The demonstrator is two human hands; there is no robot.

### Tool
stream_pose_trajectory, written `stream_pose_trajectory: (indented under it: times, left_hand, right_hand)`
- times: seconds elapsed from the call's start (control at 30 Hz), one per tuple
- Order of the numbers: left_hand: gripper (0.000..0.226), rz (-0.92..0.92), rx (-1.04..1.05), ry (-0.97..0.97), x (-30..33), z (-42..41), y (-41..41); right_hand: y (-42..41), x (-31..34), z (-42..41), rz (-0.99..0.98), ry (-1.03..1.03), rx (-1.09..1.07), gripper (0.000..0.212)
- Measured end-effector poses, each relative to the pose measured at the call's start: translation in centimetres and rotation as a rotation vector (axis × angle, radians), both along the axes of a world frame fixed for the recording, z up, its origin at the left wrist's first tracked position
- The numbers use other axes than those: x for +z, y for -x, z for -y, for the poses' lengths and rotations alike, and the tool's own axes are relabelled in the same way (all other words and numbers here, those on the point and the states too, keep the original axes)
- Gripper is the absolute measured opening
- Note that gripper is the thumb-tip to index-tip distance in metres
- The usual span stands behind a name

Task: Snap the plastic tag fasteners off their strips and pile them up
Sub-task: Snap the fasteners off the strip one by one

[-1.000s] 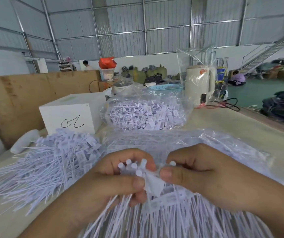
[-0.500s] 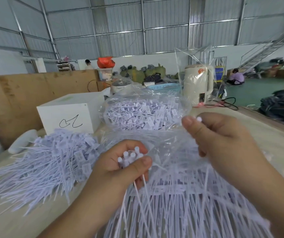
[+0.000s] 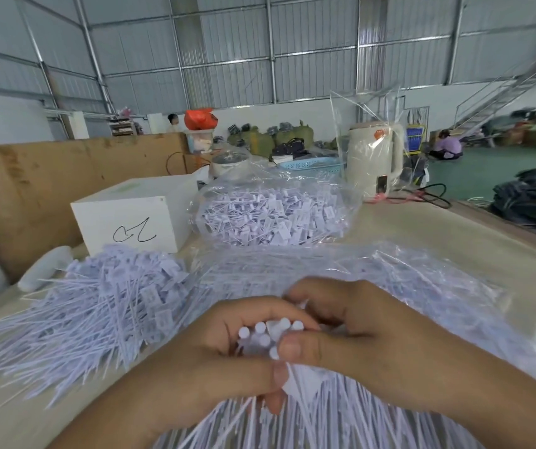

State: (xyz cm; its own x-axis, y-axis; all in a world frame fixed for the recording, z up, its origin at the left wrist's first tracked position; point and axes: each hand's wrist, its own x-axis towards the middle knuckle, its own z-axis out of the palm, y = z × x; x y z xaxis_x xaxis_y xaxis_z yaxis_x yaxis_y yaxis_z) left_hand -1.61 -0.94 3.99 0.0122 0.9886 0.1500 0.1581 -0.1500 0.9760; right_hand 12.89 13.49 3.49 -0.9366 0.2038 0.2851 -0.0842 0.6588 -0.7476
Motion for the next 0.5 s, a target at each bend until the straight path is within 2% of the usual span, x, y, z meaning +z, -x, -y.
stream_pose_trajectory:
  times: [0.1,0.23,0.37,0.5]
  left_hand:
    - [0.022,-0.016,0.055,-0.054,0.1,0.0,0.2]
    - [0.014,-0.026,0.247,-0.116,-0.1,0.0,0.2]
    - [0.013,-0.008,0.461,-0.226,-0.4,-0.9,-1.1]
    - [0.018,0.008,0.656,-0.333,-0.6,-1.3,-1.5]
  right_hand:
    - [-0.3,0.4,-0.5,0.079,-0.009,0.012,0.062]
    - [-0.7,0.9,-0.9,0.114,0.091,0.032,0.046]
    - [0.0,0.5,0.5,-0.054,0.037,-0.147,0.049]
    - [0.2,1.0,0.2,-0.318,0.155,-0.48,0.056]
